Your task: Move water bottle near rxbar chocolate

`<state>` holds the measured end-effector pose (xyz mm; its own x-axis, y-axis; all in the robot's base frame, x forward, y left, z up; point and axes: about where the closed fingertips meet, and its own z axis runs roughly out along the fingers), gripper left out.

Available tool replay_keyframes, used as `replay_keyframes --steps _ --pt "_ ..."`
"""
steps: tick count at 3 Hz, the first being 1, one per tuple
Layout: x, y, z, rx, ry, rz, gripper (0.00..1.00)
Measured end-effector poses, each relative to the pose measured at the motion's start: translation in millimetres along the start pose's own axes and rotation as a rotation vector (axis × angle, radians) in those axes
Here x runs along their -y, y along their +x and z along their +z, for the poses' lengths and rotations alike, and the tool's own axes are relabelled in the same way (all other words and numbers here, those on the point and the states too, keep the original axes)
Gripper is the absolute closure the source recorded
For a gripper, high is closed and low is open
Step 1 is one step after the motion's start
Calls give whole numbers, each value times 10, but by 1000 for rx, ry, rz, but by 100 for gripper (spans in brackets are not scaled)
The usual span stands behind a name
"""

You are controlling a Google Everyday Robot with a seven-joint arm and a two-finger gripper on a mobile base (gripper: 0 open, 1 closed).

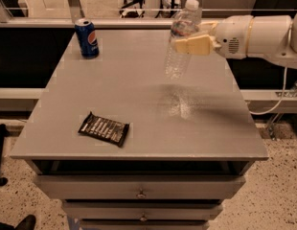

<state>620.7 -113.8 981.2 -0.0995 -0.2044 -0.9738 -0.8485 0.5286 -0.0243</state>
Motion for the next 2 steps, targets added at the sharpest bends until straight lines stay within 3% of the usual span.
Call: replay_keyframes --steps 1,2 --pt "-787 -120 304 44 -127 21 100" --pt "-1307 -58 510 23 -213 9 100"
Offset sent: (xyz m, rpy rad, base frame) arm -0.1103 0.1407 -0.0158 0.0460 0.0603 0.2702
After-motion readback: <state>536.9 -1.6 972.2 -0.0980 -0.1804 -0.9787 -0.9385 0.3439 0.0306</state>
